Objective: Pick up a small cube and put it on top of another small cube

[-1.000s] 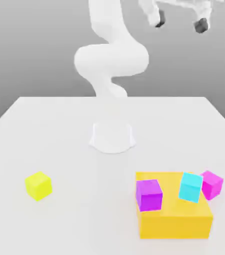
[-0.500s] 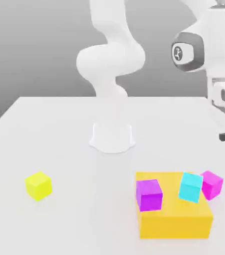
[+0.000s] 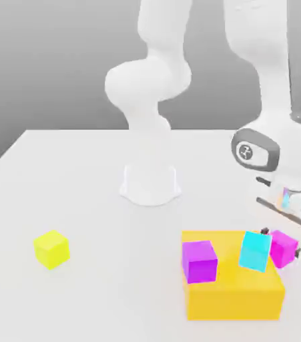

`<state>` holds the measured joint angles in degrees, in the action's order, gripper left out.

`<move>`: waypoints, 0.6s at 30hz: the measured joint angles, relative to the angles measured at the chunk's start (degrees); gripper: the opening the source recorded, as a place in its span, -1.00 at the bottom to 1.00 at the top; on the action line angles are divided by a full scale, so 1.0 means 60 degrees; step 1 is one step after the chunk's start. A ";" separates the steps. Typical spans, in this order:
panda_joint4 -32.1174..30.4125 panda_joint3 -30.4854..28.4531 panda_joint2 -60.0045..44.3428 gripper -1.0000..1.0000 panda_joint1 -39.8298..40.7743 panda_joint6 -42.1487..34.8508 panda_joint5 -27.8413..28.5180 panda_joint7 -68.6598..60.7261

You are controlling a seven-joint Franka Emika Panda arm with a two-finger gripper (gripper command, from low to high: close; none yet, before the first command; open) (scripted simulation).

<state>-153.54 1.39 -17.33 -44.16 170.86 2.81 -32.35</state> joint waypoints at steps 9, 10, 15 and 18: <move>-0.0200 0.0116 0.1170 -1.00 0.0080 -0.0978 -0.0142 -0.0119; -0.0260 0.0141 0.1507 -1.00 0.0088 -0.1257 -0.0219 -0.0172; 0.0097 -0.0352 0.3015 -1.00 0.0923 -0.2860 -0.0337 -0.1520; 0.0402 -0.1049 0.3976 -1.00 0.1788 -0.4039 -0.0056 -0.2754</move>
<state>-151.13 -4.90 6.52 -33.43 146.62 2.47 -48.87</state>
